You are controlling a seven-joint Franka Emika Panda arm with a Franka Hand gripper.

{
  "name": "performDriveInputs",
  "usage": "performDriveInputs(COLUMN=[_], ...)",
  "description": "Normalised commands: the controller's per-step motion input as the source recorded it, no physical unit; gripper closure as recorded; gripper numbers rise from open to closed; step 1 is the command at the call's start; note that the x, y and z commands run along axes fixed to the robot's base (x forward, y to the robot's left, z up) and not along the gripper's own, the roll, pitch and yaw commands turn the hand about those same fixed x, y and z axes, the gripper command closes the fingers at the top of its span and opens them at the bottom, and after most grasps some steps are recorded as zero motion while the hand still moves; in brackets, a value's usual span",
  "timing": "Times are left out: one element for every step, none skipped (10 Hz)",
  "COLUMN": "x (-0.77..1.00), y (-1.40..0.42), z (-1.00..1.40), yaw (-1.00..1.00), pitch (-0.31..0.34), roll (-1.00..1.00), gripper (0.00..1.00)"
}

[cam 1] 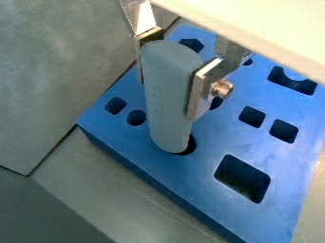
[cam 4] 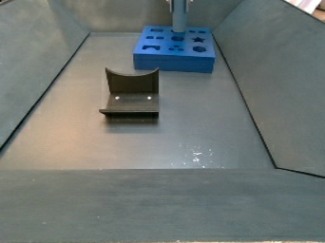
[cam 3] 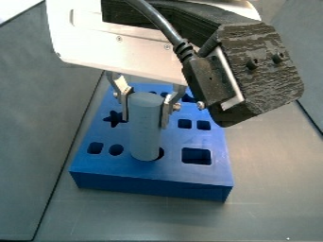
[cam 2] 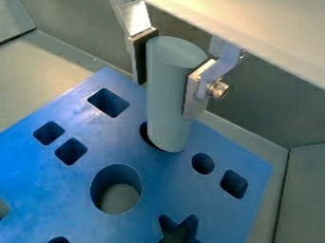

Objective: Pick up the oval object. Move up. Place the oval object on the fixture. Regrasp the oval object. Move to above the board. Insert the oval object.
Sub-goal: Insert the oval object.

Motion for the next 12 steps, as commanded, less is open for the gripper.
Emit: performDriveInputs(x=[0.03, 0.27, 0.23, 0.15, 0.11, 0.02, 0.00, 0.12, 0.26, 0.12, 0.00, -0.26], y=[0.00, 0.03, 0.00, 0.00, 0.00, -0.02, 0.00, 0.05, 0.07, 0.00, -0.05, -0.25], z=[-0.13, -0.11, -0.08, -0.07, -0.06, -0.35, -0.69, -0.51, -0.26, -0.11, -0.08, -0.51], yaw=[0.00, 0.00, 0.00, 0.00, 0.00, 0.00, 0.00, 0.00, -0.02, 0.00, 0.00, 0.11], pitch=[0.000, 0.000, 0.000, 0.000, 0.000, -0.046, -0.186, -0.127, -0.051, -0.021, -0.040, -0.234], roll=[-0.03, -0.03, -0.02, 0.00, 0.00, 0.02, 0.10, 0.20, 0.16, 0.15, 0.14, 0.32], gripper=[1.00, 1.00, 1.00, 1.00, 1.00, 1.00, 1.00, 1.00, 1.00, 1.00, 1.00, 1.00])
